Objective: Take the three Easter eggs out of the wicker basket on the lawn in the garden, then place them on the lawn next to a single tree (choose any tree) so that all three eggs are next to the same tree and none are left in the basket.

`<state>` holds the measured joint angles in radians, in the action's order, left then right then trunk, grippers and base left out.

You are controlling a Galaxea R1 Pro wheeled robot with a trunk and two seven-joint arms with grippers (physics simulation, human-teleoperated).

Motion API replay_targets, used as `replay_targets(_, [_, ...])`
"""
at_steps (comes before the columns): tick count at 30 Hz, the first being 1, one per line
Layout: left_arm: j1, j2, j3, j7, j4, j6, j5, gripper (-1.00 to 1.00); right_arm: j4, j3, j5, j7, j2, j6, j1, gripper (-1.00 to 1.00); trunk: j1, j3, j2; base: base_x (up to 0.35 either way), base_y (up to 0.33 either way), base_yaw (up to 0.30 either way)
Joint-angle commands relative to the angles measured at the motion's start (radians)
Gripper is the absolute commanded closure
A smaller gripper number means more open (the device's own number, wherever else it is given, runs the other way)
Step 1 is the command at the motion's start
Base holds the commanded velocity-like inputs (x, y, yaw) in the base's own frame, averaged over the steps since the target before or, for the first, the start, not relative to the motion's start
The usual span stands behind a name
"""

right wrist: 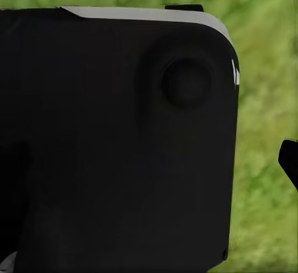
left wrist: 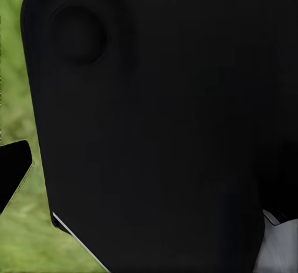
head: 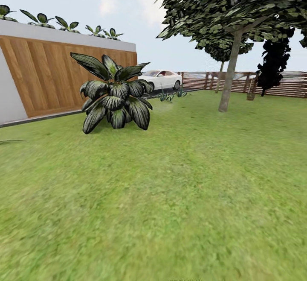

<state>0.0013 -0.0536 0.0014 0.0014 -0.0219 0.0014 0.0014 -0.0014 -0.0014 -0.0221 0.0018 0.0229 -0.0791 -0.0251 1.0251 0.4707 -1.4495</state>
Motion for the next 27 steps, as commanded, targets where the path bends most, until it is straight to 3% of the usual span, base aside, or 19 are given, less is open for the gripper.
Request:
replay_targets(1, [0.0,0.0,0.0,0.0,-0.001,0.0,0.0,-1.0,0.001,0.0,-0.002,0.0,0.0,-0.004,-0.001,-1.0,0.0,0.001,0.0,0.0,0.0,-0.292])
replay_targets(27, [0.0,0.0,0.0,0.0,-0.001,0.0,0.0,-1.0,0.001,0.0,-0.002,0.001,0.002,-0.004,-0.001,-1.0,0.0,0.001,0.0,0.0,0.0,-0.292])
